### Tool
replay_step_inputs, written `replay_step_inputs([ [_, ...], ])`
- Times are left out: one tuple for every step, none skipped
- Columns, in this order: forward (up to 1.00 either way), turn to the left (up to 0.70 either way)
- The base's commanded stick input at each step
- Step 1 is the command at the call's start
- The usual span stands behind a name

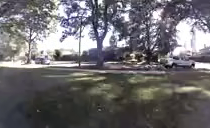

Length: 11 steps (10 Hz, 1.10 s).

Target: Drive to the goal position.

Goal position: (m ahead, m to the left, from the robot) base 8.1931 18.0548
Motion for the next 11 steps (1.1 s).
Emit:
replay_step_inputs([
  [1.00,0.00],
  [1.00,0.00],
  [1.00,0.00],
  [1.00,0.00],
  [1.00,0.00],
  [1.00,0.00],
  [1.00,0.00],
  [1.00,0.00],
  [1.00,0.00],
  [1.00,0.00],
  [1.00,0.00],
])
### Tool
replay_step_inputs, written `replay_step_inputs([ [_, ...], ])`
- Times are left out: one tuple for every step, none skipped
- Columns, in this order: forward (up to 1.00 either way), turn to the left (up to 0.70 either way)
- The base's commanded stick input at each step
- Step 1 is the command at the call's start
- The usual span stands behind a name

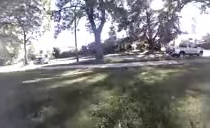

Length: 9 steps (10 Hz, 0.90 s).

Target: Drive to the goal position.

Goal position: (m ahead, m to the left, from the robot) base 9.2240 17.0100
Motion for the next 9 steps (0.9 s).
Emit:
replay_step_inputs([
  [1.00,0.00],
  [1.00,0.02],
  [1.00,0.34],
  [1.00,0.40],
  [1.00,0.27],
  [1.00,0.00],
  [1.00,0.00],
  [1.00,0.00],
  [1.00,0.00],
])
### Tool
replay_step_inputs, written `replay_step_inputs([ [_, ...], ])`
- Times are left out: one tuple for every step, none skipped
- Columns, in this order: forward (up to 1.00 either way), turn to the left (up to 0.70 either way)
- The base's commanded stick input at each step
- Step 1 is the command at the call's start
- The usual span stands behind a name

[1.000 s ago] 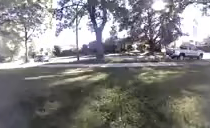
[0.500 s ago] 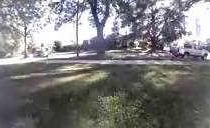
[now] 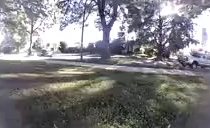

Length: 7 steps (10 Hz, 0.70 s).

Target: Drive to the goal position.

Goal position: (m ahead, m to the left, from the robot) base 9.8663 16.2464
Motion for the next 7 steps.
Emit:
replay_step_inputs([
  [1.00,0.00],
  [1.00,0.00],
  [1.00,0.00],
  [1.00,0.00],
  [1.00,0.00],
  [1.00,0.00],
  [1.00,0.00],
])
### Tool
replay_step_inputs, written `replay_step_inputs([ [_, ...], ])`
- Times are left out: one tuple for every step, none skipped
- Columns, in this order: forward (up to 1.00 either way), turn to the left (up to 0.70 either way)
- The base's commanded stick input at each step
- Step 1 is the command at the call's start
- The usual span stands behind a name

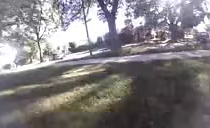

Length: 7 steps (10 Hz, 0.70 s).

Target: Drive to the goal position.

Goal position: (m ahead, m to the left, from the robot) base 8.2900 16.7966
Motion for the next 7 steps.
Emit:
replay_step_inputs([
  [1.00,0.00],
  [1.00,0.00],
  [1.00,0.00],
  [1.00,0.00],
  [1.00,0.00],
  [1.00,0.00],
  [1.00,0.00],
])
